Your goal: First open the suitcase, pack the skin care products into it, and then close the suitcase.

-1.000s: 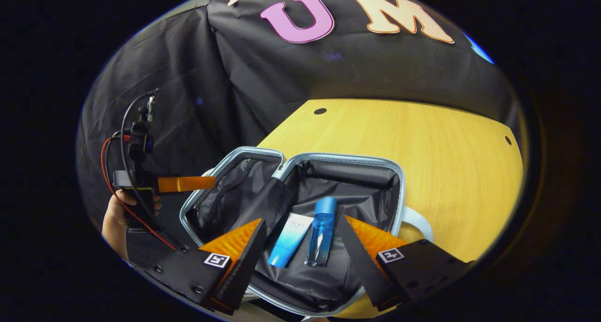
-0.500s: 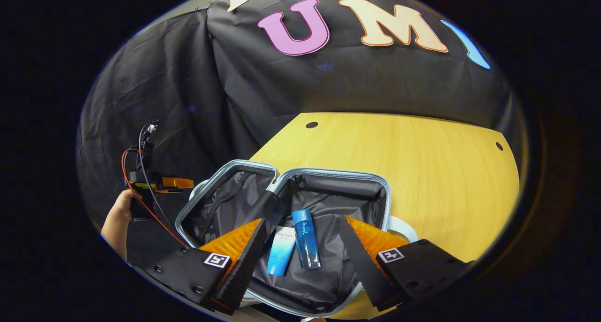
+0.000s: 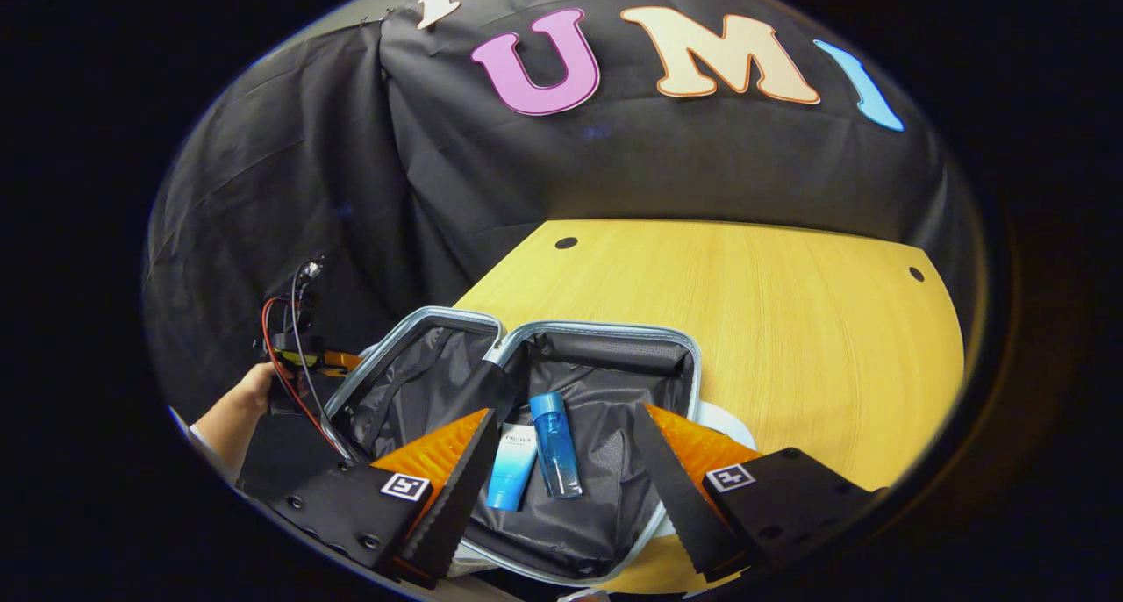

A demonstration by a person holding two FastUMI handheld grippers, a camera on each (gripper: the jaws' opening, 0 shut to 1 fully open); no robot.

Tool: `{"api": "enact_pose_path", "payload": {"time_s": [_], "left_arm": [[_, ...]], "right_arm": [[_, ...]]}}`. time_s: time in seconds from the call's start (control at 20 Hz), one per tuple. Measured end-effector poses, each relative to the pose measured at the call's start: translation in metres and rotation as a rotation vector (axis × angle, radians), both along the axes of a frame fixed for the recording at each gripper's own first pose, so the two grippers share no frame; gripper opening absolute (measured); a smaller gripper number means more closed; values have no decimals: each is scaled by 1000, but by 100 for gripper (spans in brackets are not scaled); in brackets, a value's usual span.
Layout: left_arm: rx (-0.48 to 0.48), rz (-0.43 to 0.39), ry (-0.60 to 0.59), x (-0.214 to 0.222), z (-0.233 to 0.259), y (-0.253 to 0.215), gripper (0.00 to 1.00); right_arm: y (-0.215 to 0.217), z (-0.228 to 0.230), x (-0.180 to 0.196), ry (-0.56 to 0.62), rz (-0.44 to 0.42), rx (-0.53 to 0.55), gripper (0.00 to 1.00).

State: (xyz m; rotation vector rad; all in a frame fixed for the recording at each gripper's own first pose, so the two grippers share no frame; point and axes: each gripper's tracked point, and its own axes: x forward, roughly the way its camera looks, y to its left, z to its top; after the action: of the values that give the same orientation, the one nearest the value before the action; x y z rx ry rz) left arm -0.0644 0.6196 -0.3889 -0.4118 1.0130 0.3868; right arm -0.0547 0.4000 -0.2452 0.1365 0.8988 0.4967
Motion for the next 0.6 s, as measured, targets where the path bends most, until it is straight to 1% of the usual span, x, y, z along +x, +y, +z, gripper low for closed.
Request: {"api": "enact_pose_path", "payload": {"time_s": [0.05, 0.15, 0.2, 0.3, 0.4, 0.5, 0.55, 0.6], "left_arm": [[13, -16, -3, 0, 1, 2, 14], [29, -36, -21, 5, 10, -1, 8], [37, -39, -32, 6, 15, -4, 4], [72, -33, -45, 6, 25, -4, 0], [107, -46, -87, 10, 47, -5, 0], [163, -92, -134, 13, 76, -7, 0], [180, -98, -144, 12, 91, -11, 0], [195, -106, -165, 16, 104, -17, 0]], "right_arm": [[-2, 2, 0, -9, 0, -4, 98], [-6, 3, -1, -24, 4, -10, 98], [-8, 5, -2, -29, 8, -9, 98], [-9, 7, -4, -35, 17, -2, 98], [-9, 8, -7, -39, 20, 11, 98], [-9, 11, -8, -38, 23, 32, 98], [-8, 11, -8, -41, 29, 38, 94], [-9, 13, -8, -48, 36, 44, 98]]}}
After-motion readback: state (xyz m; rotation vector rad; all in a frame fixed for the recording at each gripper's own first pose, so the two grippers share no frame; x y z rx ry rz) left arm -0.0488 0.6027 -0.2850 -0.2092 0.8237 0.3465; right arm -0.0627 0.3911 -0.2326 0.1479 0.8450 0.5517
